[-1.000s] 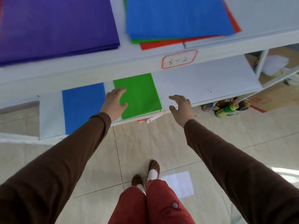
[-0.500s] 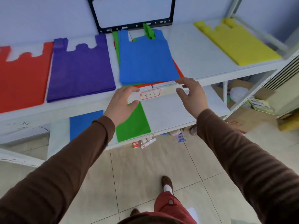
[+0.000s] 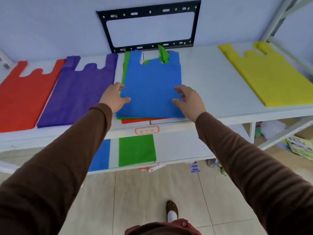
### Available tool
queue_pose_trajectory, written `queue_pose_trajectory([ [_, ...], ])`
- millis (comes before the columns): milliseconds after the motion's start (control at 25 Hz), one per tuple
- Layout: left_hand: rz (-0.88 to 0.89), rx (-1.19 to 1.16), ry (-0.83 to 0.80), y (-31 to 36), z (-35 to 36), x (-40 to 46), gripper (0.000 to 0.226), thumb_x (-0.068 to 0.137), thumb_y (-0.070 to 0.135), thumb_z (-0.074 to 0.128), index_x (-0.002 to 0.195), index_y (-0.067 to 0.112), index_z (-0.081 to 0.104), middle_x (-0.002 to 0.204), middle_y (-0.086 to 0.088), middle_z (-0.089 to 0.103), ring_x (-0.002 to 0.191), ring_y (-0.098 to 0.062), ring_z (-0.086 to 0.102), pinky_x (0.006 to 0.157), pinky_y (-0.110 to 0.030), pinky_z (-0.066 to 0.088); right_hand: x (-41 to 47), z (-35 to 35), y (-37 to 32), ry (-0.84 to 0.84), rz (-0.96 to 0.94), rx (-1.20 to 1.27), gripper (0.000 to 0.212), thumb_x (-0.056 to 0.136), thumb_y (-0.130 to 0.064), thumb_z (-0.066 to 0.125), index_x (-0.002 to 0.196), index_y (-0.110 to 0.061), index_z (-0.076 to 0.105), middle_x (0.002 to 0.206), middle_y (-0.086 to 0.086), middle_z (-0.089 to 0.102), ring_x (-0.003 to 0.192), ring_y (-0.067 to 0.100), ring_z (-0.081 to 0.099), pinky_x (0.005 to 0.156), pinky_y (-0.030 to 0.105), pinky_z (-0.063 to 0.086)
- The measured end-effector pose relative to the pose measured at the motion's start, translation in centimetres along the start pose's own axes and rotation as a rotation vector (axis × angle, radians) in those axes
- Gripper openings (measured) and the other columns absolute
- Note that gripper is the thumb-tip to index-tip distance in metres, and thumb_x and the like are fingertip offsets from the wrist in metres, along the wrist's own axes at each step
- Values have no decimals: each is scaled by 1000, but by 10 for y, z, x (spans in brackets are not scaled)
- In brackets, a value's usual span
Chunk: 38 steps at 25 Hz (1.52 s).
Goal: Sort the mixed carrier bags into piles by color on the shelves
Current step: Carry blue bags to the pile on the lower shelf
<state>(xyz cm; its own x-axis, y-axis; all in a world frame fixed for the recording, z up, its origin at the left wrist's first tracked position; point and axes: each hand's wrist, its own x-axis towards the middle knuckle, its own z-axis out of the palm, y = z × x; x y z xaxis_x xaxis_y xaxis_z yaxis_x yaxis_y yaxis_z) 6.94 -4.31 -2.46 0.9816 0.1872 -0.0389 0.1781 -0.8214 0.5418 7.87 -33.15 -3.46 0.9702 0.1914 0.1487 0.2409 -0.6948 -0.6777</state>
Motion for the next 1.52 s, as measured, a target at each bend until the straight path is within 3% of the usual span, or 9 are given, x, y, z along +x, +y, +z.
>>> queue_pose_trajectory([
  [200,-108,20,-89,-15,8,13,84,72,41,81,141,19,39,134,-11,51,121,-32,52,102,-47,44,15,26,-7,-170,-136,-57,49,88,-29,65,133,-20,51,127,5,58,115,26,51,102,37,42],
  [320,-91,198,-45,-8,4,30,81,78,50,72,144,16,38,139,-15,44,128,-36,41,106,-47,37,18,30,-2,-200,-106,-96,51,88,-31,65,136,-21,49,130,4,57,120,25,47,105,35,39],
  [640,-136,125,-142,9,-7,108,73,84,47,68,141,8,43,143,-12,46,126,-31,50,103,-40,43,15,35,7,-186,-93,-53,51,85,-31,69,133,-22,53,127,-1,56,118,19,44,101,23,33],
  [840,-185,77,-144,9,-2,121,73,78,40,77,134,3,48,135,-14,51,119,-31,54,98,-38,46,15,35,10,-204,-97,-50,51,86,-33,68,133,-22,53,129,-3,55,119,16,43,102,23,32],
  [1040,-159,138,-259,7,-7,121,57,79,50,71,113,6,63,114,-10,66,100,-28,63,87,-38,51,15,34,9,-209,-99,-47,49,86,-33,68,132,-21,54,129,-3,56,119,17,43,105,27,34],
  [1120,-131,38,-279,8,-8,108,52,78,51,72,110,10,66,108,-3,68,96,-24,65,90,-39,52,16,33,9,-208,-96,-61,49,86,-33,68,132,-21,55,129,-3,56,119,17,43,105,27,34],
  [1280,-123,-367,-388,12,-4,77,38,91,23,65,126,10,57,119,-3,65,102,-23,65,88,-36,53,15,28,3,-245,-35,80,46,87,-28,68,131,-21,56,127,-2,58,115,15,48,104,27,38],
  [1440,-324,-970,-479,15,-11,65,34,99,10,49,133,5,50,115,-7,66,80,-14,70,63,-24,58,22,5,8,173,212,347,23,91,-25,59,112,-18,65,107,1,67,89,13,61,88,35,53],
  [1520,-442,-1267,-488,14,-17,65,29,100,11,46,128,5,49,101,-6,66,65,-9,69,53,-15,54,22,-11,8,208,362,381,28,94,-40,49,107,-17,61,94,10,68,69,18,62,67,40,57],
])
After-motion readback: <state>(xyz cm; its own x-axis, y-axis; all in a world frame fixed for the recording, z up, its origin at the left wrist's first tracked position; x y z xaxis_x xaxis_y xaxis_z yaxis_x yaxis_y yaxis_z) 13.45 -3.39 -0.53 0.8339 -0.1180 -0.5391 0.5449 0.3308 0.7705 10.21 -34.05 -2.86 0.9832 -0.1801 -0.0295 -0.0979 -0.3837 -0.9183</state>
